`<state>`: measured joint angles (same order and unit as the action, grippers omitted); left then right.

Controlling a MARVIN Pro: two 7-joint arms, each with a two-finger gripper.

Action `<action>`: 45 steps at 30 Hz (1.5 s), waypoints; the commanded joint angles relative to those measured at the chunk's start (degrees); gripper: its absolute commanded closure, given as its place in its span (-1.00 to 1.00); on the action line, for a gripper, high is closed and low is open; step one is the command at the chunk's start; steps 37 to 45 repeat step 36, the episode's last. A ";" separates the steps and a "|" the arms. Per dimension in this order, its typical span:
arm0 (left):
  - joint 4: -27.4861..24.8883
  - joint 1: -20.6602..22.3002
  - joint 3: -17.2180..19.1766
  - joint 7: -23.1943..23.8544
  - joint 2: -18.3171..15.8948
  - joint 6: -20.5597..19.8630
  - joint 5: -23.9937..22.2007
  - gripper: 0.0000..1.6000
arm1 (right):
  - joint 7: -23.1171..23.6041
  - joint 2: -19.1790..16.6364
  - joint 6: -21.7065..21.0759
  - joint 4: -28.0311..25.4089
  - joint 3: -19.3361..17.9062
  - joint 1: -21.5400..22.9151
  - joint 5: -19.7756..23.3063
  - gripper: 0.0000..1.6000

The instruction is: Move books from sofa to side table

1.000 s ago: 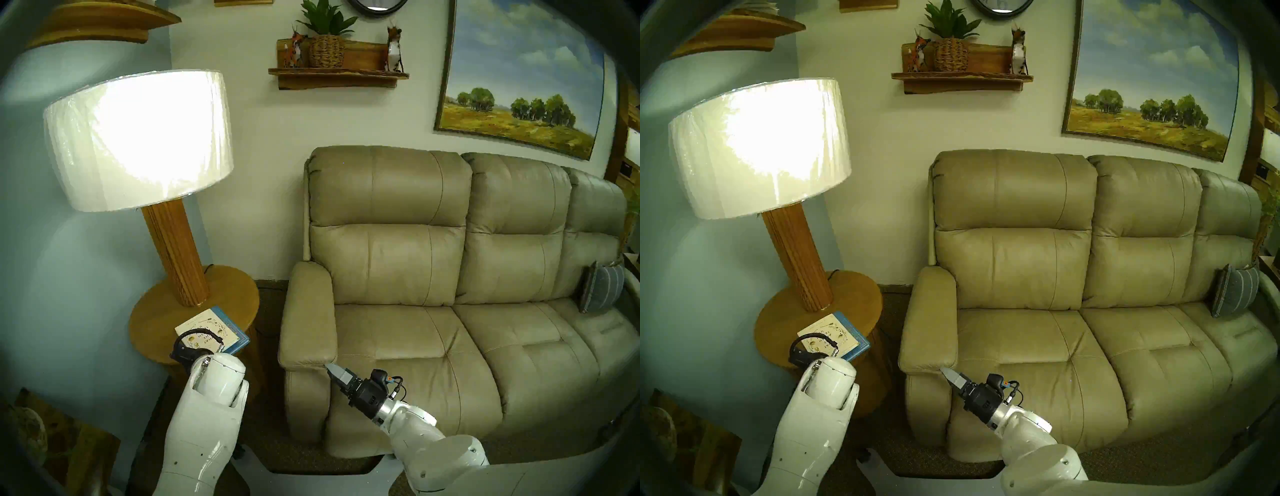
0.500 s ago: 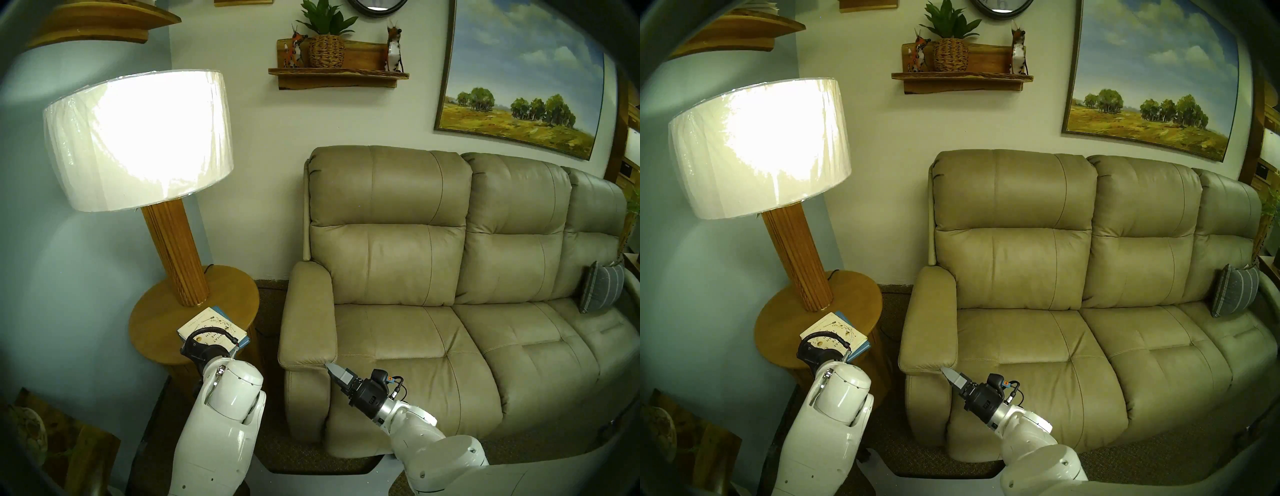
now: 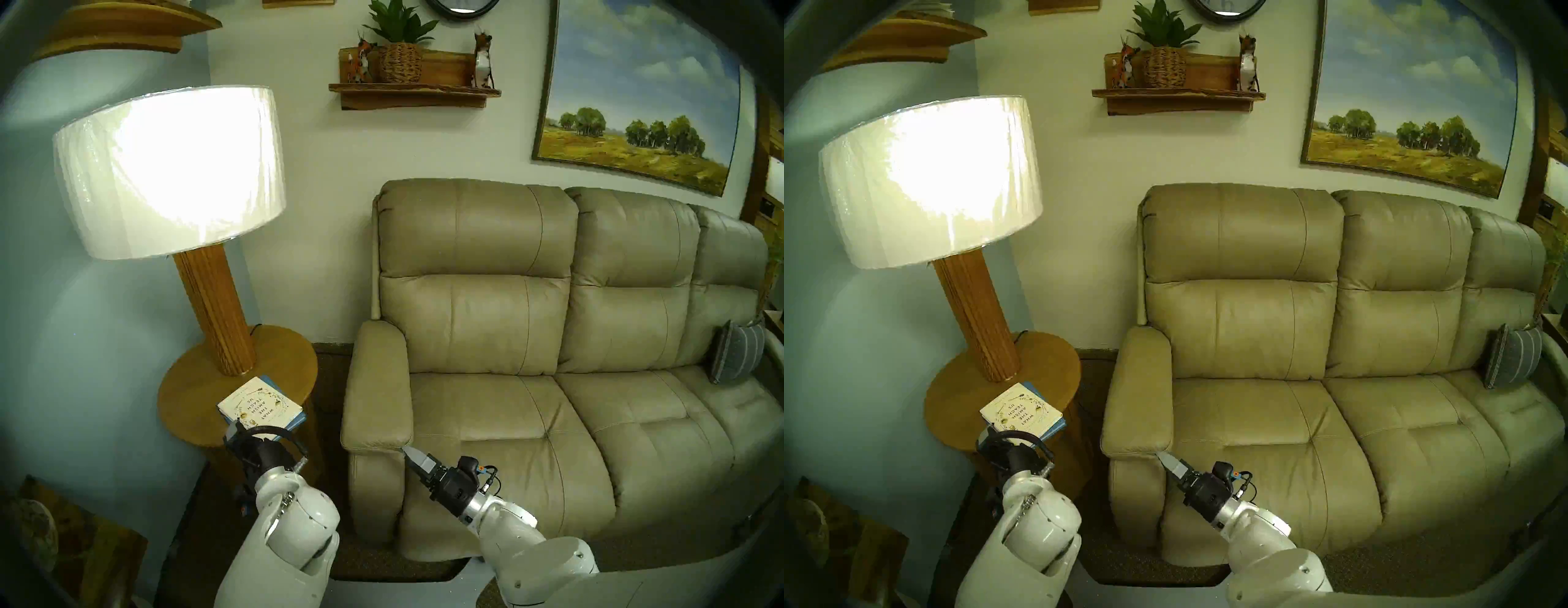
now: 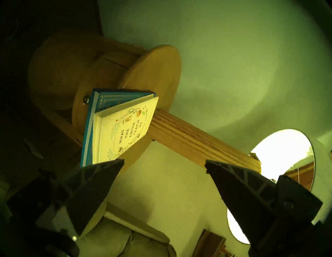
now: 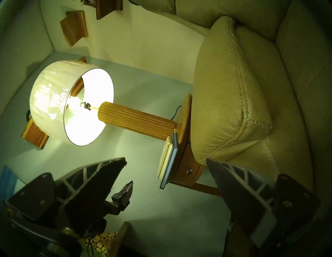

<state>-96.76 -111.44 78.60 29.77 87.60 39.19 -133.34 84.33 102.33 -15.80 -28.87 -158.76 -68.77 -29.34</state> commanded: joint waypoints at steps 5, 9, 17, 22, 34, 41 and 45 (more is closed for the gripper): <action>4.86 -5.97 2.29 11.04 -4.77 -10.97 7.41 -1.00 | 0.67 -0.21 -2.26 -0.83 -2.38 0.96 3.05 -1.00; 5.75 -7.21 2.32 13.73 -5.96 -14.10 8.66 -1.00 | 0.67 0.00 -3.02 -1.76 -4.03 0.97 4.44 -1.00; 13.93 -5.12 1.75 20.85 -5.79 -22.12 10.11 -1.00 | 0.67 -0.63 -6.53 -2.59 -6.24 1.04 6.24 -1.00; 20.36 -2.24 2.67 25.62 -3.41 -25.87 12.55 -1.00 | 0.67 -1.13 -8.35 -2.85 -6.22 0.44 5.90 -1.00; 28.29 1.40 4.17 36.03 -1.05 -30.86 14.63 -1.00 | 0.67 -0.71 -8.92 -3.86 -4.30 -0.23 8.42 -1.00; 29.65 2.07 4.12 38.06 -0.93 -31.33 14.56 -1.00 | 0.67 -0.67 -9.08 -4.02 -3.82 -0.39 8.91 -1.00; 29.65 2.07 4.12 38.06 -0.93 -31.33 14.56 -1.00 | 0.67 -0.67 -9.08 -4.02 -3.82 -0.39 8.91 -1.00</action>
